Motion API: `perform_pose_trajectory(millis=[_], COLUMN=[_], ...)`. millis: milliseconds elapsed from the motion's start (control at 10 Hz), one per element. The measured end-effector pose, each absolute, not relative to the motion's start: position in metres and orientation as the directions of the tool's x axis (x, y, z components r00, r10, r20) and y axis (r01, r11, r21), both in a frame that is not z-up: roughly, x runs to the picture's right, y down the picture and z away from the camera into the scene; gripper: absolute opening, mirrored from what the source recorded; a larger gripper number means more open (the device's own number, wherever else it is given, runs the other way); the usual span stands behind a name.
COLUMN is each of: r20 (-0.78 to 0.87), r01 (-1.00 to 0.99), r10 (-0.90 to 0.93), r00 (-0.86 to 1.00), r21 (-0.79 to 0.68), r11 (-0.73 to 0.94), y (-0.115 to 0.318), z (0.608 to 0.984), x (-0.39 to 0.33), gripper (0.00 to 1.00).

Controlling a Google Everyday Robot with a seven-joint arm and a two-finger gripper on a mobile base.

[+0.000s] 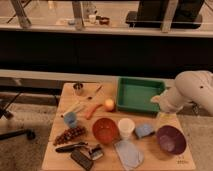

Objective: Place banana in tray

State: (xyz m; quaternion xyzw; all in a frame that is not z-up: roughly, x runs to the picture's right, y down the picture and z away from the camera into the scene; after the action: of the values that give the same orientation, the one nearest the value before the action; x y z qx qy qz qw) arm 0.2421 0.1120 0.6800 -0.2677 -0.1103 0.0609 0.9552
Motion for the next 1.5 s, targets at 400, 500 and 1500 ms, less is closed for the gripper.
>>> perform_pose_trajectory(millis=[400,500,1500], r20=[0.236,0.251,0.357], r01=[-0.09,-0.096,-0.112], r10=[0.242,0.257,0.327], r00=[0.941,0.933,0.875], r21=[-0.515,-0.517,-0.508], r11=[0.852,0.851,0.854], y=[0.114,0.114,0.113], z=[0.689,0.691,0.698], x=[0.227,0.224,0.146], gripper=[0.8,0.8,0.8])
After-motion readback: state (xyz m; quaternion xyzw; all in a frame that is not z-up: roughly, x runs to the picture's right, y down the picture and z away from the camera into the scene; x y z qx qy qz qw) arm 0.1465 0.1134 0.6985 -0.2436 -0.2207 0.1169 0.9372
